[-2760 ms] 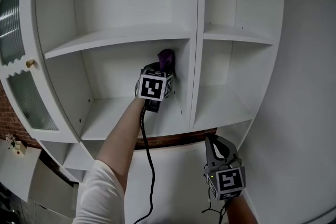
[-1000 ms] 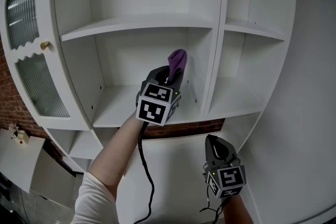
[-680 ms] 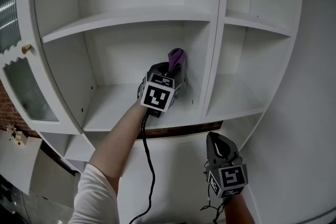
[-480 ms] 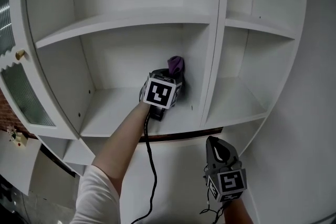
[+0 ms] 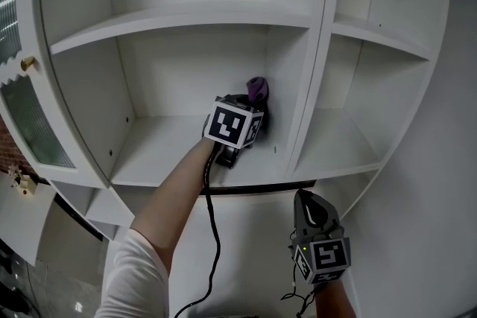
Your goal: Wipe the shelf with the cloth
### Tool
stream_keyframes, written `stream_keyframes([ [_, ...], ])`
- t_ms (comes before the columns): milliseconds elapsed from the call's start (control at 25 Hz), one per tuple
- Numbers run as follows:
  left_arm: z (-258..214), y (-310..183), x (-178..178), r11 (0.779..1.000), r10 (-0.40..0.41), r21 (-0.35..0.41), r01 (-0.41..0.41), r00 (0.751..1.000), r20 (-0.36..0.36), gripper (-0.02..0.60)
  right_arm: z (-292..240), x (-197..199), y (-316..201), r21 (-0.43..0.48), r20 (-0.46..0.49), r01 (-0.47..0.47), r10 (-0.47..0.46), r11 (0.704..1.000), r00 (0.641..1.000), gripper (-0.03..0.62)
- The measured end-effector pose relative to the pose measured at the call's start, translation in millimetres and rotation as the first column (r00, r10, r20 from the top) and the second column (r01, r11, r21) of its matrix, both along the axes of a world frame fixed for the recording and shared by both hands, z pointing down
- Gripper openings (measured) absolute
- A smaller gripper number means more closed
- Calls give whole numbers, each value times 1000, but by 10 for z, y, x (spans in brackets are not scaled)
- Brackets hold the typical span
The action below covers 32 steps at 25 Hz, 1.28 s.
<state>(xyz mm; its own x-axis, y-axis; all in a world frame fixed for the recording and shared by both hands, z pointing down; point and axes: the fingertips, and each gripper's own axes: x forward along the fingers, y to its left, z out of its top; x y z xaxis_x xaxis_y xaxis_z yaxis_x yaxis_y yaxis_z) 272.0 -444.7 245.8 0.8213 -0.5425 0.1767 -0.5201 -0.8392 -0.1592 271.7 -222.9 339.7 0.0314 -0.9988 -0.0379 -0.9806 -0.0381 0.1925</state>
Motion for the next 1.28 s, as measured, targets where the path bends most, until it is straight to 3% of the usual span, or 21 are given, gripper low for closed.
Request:
stream_keyframes([
  [520,4,893,-252,996,88,0,-88,996,-7,89,-60,-239,353,8,-16,-7,8,1000,1000,5],
  [680,-16,1208,-354,992,122,-24,-123,991,-62,89,-46,-379,497,13,-18,-4,4,1000,1000,5],
  [1040,32,1786,-567,984,179,36,-176,978,-103,89,68,-558,780,-15,-5,-31,31,999,999,5],
  [1280,-81,1999,-812,978,168,146,-149,977,-131,89,141,-640,920,-29,-2,-57,57,998,998,5],
])
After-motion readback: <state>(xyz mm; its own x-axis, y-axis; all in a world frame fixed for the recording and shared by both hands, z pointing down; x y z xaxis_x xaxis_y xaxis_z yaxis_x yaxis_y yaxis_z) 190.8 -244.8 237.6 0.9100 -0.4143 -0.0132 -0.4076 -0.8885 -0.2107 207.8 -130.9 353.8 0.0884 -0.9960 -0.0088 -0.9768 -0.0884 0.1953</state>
